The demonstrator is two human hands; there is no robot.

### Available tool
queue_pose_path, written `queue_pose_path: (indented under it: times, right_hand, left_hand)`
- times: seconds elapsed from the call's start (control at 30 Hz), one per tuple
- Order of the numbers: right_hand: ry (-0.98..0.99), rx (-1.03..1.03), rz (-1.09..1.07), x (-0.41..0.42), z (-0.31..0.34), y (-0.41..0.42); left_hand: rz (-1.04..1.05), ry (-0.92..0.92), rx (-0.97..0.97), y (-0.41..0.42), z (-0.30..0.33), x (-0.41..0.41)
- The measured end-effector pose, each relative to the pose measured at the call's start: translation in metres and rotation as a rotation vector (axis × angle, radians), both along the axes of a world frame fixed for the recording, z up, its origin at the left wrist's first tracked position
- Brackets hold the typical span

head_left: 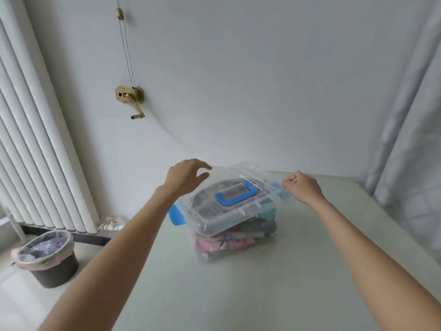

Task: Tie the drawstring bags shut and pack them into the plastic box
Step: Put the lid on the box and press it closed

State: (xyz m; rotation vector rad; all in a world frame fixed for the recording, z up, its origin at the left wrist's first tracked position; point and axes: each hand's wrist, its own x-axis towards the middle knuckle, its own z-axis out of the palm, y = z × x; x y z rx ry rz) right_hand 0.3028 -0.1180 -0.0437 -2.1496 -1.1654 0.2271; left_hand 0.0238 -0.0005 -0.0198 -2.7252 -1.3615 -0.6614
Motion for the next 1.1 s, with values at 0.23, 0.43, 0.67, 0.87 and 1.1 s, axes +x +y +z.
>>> queue_pose_path:
  times: [0.23,0.43,0.67,0.87,1.1]
  right_hand:
    - [-0.112,-0.061,-0.013,-0.009,-0.008,-0.007]
    - [-0.098,-0.078,-0.003,-0.009,-0.015,-0.017]
    - [0.0,0.056,0.219,-0.014,-0.018,-0.017]
    - [-0.11,0.21,0.152,-0.035,-0.026,-0.041]
    - [0.678,0.109,0.129,-0.035,-0.027,-0.052]
  left_hand:
    - [-0.235,0.206,-0.074,-0.092,-0.002,0.041]
    - [-0.278,0.26,-0.06,-0.087,-0.019,0.035]
    - [-0.225,0.354,0.081,-0.089,-0.028,0.036]
    - [-0.222,0.25,-0.047,-0.08,-0.031,0.0]
    - [-0.201,0.144,0.043,-0.096,-0.043,0.026]
